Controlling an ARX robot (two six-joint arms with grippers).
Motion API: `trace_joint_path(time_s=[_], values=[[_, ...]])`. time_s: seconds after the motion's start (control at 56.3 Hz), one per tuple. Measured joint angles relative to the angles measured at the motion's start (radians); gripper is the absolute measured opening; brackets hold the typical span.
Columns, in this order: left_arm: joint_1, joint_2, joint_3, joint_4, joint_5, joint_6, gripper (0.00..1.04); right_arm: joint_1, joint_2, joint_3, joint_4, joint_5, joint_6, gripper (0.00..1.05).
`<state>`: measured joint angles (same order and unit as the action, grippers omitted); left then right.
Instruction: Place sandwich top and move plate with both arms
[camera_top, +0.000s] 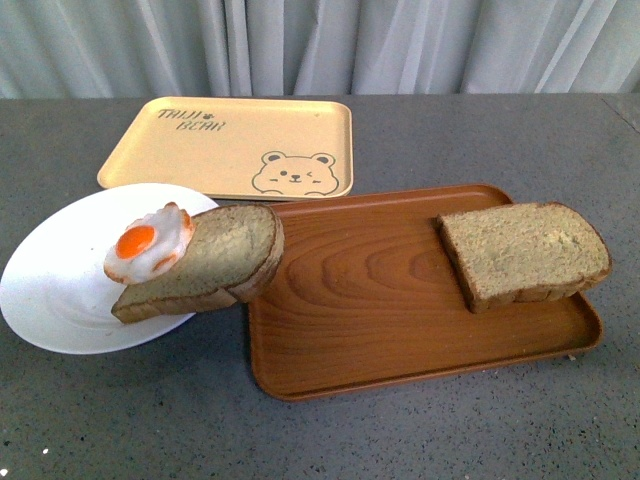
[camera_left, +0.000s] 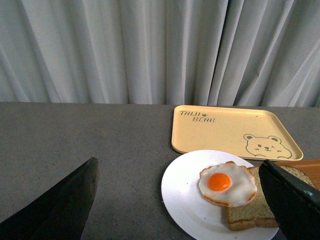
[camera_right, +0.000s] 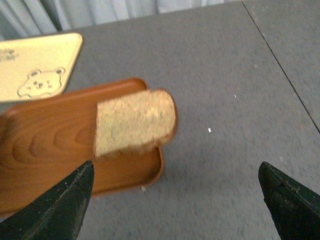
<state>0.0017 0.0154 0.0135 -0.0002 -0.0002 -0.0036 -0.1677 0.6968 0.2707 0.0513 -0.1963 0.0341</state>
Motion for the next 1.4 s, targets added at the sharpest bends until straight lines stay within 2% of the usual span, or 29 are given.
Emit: trace_joint_path(time_s=[0.036, 0.124, 0.32, 0.604, 0.941, 1.03, 1.083, 1.225, 1.402], values=[[0.0, 0.0, 0.0, 0.0, 0.0, 0.0, 0.96, -0.024, 0.155, 0.047, 0.106, -0.061, 0.002, 0.96], [0.0, 0.0, 0.0, 0.0, 0.0, 0.0, 0.96, -0.06, 0.427, 0.123, 0.265, -0.111, 0.024, 0.96], [0.0, 0.0, 0.0, 0.0, 0.0, 0.0, 0.96, -0.089, 0.842, 0.235, 0.424, -0.157, 0.111, 0.96], [0.0, 0.0, 0.0, 0.0, 0.0, 0.0, 0.96, -0.063, 1.138, 0.362, 0.491, -0.175, 0.211, 0.96], [0.0, 0.0, 0.0, 0.0, 0.0, 0.0, 0.96, 0.039, 1.311, 0.494, 0.49, -0.168, 0.29, 0.94], [0.0, 0.0, 0.0, 0.0, 0.0, 0.0, 0.96, 0.055, 1.324, 0.505, 0.489, -0.156, 0.302, 0.81], [0.0, 0.0, 0.0, 0.0, 0.0, 0.0, 0.96, 0.062, 1.324, 0.506, 0.489, -0.151, 0.319, 0.69], [0.0, 0.0, 0.0, 0.0, 0.0, 0.0, 0.96, 0.063, 1.312, 0.502, 0.491, -0.159, 0.341, 0.48], [0.0, 0.0, 0.0, 0.0, 0.0, 0.0, 0.96, 0.082, 1.183, 0.481, 0.49, -0.204, 0.394, 0.13]])
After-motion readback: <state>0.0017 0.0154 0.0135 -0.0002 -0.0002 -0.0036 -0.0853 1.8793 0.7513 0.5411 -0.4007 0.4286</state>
